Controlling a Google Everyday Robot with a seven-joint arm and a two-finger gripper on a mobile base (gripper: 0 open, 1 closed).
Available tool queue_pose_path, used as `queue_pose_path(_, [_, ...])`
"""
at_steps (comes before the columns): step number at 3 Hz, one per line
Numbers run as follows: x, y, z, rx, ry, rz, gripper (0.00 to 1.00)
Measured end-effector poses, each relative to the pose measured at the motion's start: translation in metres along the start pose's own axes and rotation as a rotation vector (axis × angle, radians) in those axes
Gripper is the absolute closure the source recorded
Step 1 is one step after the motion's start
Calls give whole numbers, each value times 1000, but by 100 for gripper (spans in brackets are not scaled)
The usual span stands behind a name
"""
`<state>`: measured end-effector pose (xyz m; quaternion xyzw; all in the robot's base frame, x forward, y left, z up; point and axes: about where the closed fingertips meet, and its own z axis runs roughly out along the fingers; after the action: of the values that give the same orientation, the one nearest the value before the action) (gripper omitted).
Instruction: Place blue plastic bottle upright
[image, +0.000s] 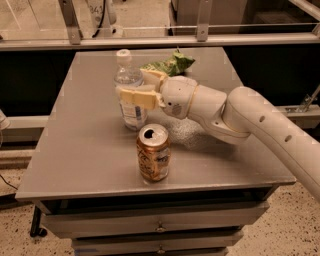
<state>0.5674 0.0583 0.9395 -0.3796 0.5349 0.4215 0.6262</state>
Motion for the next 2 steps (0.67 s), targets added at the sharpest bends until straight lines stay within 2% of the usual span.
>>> queue_pose_path(1, [3,0,-2,6,8,6,84])
queue_pose_path(2, [4,-1,-4,15,10,10,61])
